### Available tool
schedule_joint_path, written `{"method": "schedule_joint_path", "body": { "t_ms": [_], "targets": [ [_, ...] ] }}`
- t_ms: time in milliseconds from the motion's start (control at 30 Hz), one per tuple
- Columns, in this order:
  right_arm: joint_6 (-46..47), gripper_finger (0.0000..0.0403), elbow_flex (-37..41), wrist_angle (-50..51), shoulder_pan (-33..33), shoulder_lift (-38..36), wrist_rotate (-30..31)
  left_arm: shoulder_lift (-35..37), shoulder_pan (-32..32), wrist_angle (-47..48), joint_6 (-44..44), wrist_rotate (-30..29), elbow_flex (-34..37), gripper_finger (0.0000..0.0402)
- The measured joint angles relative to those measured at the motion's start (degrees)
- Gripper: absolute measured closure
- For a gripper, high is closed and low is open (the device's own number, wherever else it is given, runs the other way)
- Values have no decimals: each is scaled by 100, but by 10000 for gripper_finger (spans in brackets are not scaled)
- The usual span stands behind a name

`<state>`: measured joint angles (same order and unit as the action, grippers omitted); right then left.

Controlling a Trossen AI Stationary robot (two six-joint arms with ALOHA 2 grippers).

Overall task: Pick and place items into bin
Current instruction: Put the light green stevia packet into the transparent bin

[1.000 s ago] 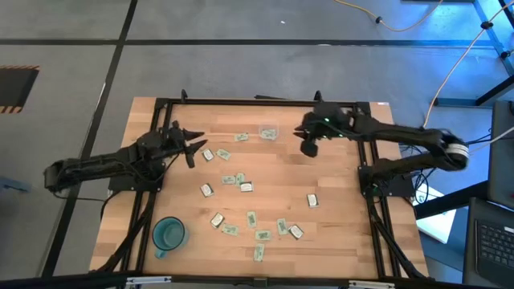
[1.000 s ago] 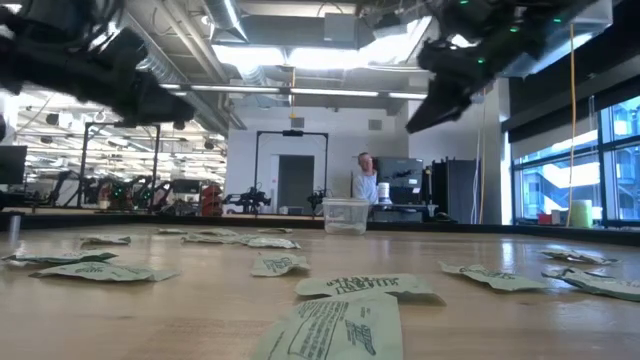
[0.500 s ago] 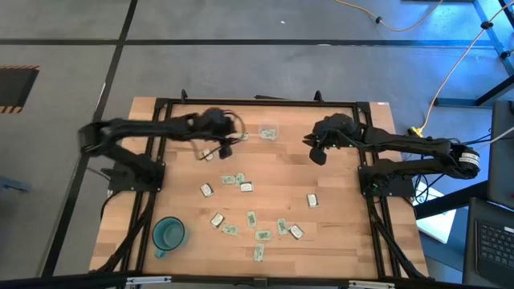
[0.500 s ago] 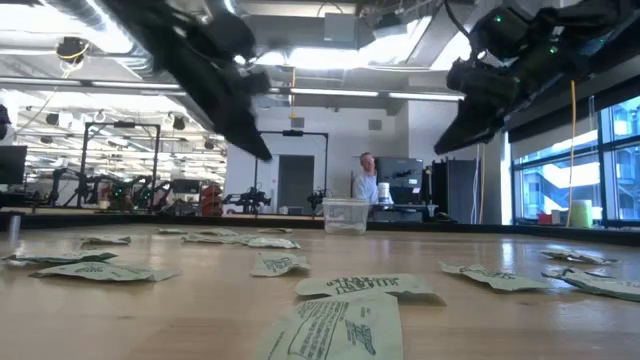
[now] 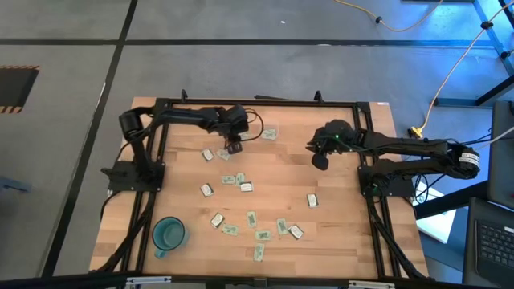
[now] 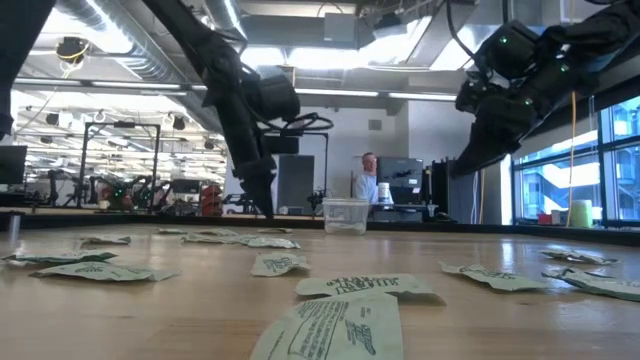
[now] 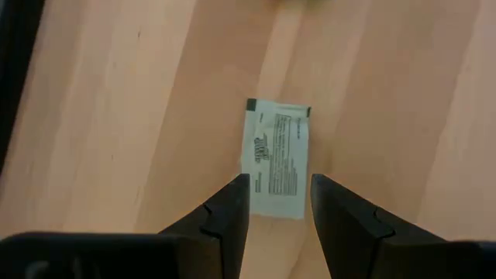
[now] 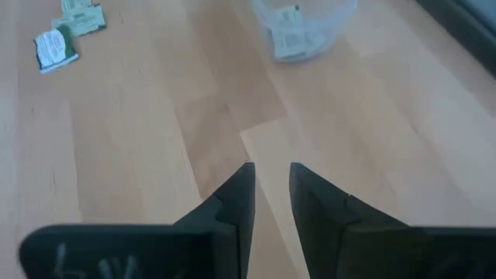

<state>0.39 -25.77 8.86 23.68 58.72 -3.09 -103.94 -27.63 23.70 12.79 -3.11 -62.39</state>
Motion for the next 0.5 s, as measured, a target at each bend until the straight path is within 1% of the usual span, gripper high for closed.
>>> {"method": "schedule_joint_path", "body": {
  "t_ms": [267, 367, 500],
  "targets": [
    [91, 316, 84, 16, 0, 0, 0, -96, -31, 465, 1, -87, 2, 270],
    [81, 316, 84, -11, 0, 0, -1, -96, -27, 477, -25, -230, 2, 270],
    [72, 316, 84, -11, 0, 0, 0, -96, -31, 301, -90, -229, 4, 270]
  ]
}}
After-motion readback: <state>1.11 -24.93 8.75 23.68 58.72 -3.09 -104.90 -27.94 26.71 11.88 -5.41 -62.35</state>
